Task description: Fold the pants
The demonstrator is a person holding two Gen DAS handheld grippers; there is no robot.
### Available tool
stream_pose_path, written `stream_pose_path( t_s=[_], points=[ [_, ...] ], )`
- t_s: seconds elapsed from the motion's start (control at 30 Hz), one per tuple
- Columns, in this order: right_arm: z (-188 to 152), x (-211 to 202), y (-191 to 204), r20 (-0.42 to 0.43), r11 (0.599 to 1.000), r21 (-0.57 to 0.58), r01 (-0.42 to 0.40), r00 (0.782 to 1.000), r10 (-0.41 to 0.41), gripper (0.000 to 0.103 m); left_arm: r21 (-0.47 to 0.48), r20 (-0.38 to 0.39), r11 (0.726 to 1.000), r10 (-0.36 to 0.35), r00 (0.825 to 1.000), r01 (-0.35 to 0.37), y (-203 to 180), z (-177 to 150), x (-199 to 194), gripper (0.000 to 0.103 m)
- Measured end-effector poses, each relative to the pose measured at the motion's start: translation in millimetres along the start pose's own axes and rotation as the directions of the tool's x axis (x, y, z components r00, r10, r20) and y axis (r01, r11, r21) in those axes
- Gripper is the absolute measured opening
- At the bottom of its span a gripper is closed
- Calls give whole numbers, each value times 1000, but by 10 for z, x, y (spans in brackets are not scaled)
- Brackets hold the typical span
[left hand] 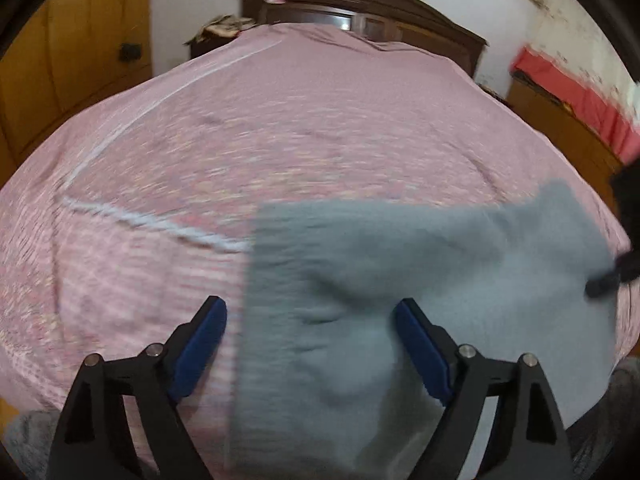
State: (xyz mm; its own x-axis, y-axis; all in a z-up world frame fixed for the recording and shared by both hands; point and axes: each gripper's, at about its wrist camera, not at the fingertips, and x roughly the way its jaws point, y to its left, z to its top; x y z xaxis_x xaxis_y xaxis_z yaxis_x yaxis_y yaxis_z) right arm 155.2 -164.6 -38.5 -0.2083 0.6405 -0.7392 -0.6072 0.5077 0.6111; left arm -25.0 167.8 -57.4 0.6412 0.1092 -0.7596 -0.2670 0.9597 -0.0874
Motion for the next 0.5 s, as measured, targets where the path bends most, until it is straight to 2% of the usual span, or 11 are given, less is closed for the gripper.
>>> stream_pose_path(
  t_s=[0.13, 0.2, 0.27, 0.33, 0.37, 0.4, 0.5],
  points=[
    [-84, -371, -265, 48, 998, 61, 32, 998, -35, 13, 89, 6, 994, -65, 998, 64, -632, 90, 162, 89],
    [-258, -561, -509, 61, 994, 103, 46, 997, -52, 13, 121, -3, 988, -96, 995, 95, -881, 146, 246, 89],
    [-446, -662, -817, 87, 984, 175, 20, 996, -36, 13, 166, -5, 979, -119, 993, 119, -1162, 181, 362, 90],
    [-552, -626, -976, 113, 976, 218, -15, 994, -10, 14, 202, -13, 971, -127, 992, 127, -1399, 193, 483, 90],
    [-620, -581, -1108, 146, 967, 247, -62, 989, 26, 14, 210, -9, 971, -113, 994, 112, -1481, 186, 527, 90],
    [-677, -499, -1215, 173, 955, 270, -120, 982, 75, 14, 208, -7, 973, -100, 995, 100, -1515, 192, 550, 90],
    [-765, -409, -1341, 234, 942, 260, -214, 960, 153, 14, 170, -20, 981, -92, 996, 94, -1494, 203, 527, 89]
  ],
)
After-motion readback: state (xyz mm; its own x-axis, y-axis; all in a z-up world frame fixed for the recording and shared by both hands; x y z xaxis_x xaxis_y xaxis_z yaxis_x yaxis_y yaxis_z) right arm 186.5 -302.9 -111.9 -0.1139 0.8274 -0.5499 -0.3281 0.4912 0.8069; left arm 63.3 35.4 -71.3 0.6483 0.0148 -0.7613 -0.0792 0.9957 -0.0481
